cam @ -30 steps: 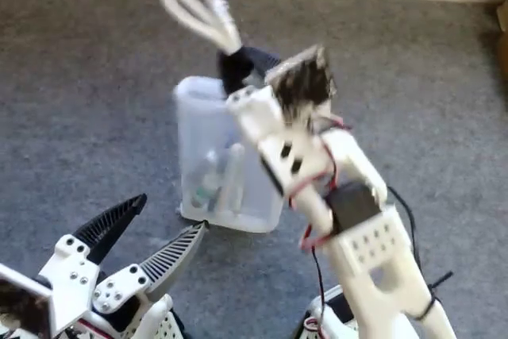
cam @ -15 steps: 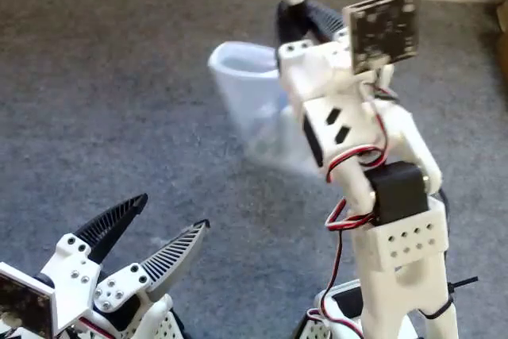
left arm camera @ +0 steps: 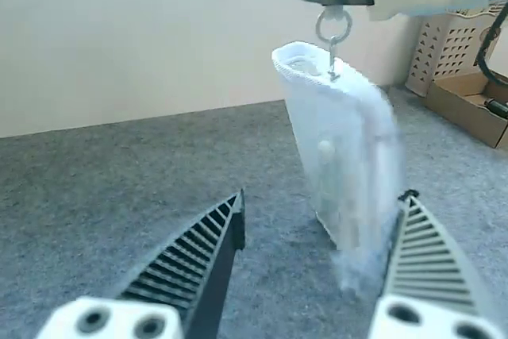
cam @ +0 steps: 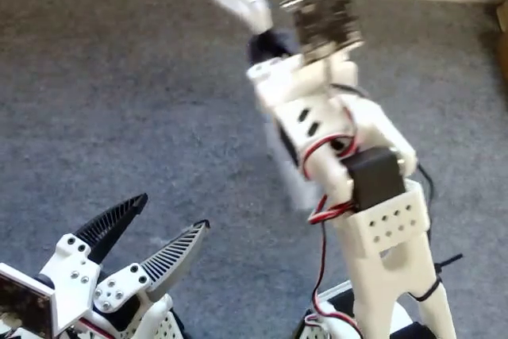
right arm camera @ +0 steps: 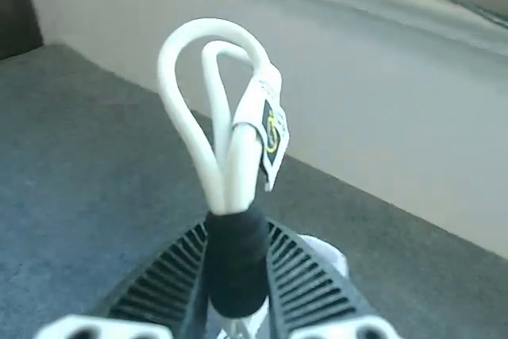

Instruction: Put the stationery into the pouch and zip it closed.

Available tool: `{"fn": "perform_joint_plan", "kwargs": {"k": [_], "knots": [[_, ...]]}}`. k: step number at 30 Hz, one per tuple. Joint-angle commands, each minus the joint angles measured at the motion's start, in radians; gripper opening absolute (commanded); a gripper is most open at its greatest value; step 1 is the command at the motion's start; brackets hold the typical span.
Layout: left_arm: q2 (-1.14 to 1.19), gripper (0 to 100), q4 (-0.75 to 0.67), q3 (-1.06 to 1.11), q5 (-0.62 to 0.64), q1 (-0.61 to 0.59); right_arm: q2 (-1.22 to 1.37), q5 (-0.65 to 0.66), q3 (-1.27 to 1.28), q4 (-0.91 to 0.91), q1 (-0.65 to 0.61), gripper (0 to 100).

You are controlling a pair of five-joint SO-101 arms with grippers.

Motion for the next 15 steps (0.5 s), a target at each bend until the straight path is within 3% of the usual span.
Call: {"fn": "perform_joint_plan", "kwargs": {"k": [1, 10, 15], "knots": [[-0.002, 29, 0.015, 0.001, -0.069, -0.015, -0.007, 0.038, -0.071, 0.001, -0.093, 0.5], [-0.001, 29, 0.014, 0.019, -0.071, -0.015, -0.018, 0.038, -0.073, 0.038, -0.107, 0.5], [-0.001, 29, -0.152, 0.17, -0.068, -0.015, -0.018, 0.038, -0.073, 0.048, -0.108, 0.5]]}}
